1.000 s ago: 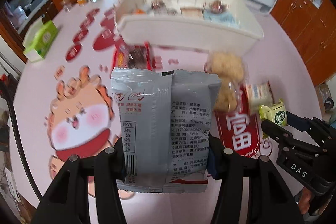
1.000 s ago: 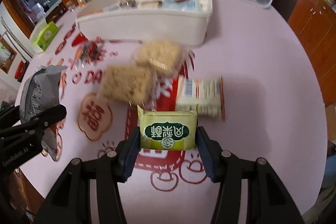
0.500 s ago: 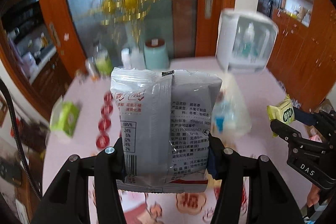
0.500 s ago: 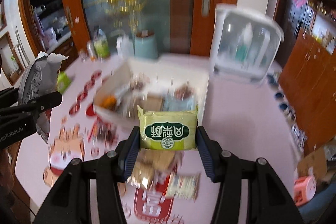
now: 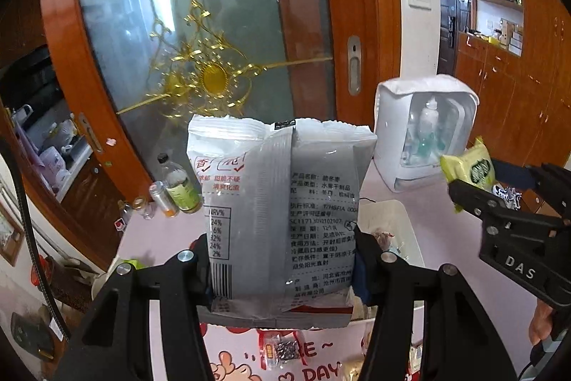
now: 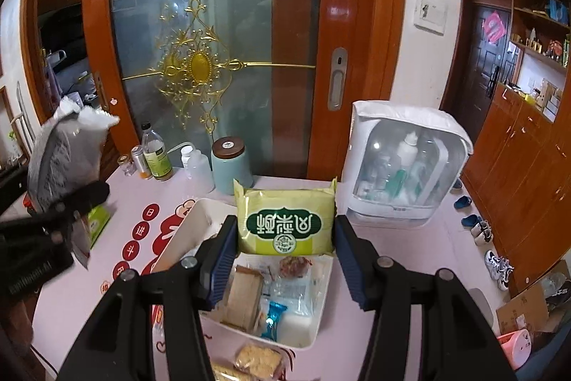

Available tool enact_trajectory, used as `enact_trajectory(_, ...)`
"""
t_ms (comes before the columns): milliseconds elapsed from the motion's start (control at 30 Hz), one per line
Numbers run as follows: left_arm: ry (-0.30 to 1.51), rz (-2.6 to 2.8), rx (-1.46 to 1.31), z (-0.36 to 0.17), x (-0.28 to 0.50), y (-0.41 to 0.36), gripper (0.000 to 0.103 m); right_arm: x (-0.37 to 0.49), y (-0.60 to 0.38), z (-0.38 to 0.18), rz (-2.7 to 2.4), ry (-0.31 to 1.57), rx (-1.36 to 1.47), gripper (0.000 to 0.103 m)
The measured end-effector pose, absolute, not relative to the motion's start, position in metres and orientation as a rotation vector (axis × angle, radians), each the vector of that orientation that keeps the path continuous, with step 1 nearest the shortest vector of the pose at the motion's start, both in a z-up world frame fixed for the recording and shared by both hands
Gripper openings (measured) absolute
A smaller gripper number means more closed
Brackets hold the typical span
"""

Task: Organize snacks
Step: 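Carry both packets into the white tray and open both grippers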

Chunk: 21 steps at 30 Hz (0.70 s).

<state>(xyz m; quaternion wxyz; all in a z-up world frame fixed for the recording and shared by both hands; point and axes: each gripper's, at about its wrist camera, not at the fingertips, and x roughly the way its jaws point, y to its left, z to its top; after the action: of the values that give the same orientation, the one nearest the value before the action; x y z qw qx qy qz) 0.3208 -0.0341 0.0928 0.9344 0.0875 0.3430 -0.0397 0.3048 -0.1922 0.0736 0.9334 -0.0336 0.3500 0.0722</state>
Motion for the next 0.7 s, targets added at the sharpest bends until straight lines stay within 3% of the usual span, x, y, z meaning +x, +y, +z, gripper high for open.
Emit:
enact_trajectory(267, 0.818, -0.112, 0.181, 0.022, 0.37, -0.039, 0.056, 0.35, -0.173, 0.005, 0.144, 0.865, -0.077, 0.056)
enact_trajectory(333, 0.856, -0.111, 0.182, 0.005, 0.382, -0.039, 0.063, 0.357, -0.17, -0.012, 0.161, 0.909, -0.078, 0.057)
enact_trajectory(367, 0.883, -0.108, 0.18, -0.002, 0.388, -0.039, 0.078, 0.362, -0.167, -0.025, 0.171, 0.943, -0.084, 0.058)
enact_trajectory(400, 0.898, -0.1, 0.181, -0.009, 0.392, -0.037, 0.084, 0.365, -0.165, -0.035, 0.172, 0.974, -0.098, 0.058)
enact_trajectory(533, 0.928, -0.087, 0.164, -0.028, 0.402, -0.028, 0.087, 0.368, -0.16, -0.06, 0.181, 1.015, -0.137, 0.061)
enact_trajectory(633, 0.949, -0.085, 0.141, -0.034, 0.405, -0.02, 0.087, 0.368, -0.159, -0.063, 0.185, 1.007, -0.151, 0.075)
enact_trajectory(700, 0.959, -0.078, 0.129, -0.036, 0.405, -0.015, 0.087, 0.368, -0.158, -0.062, 0.189, 1.005, -0.15, 0.077)
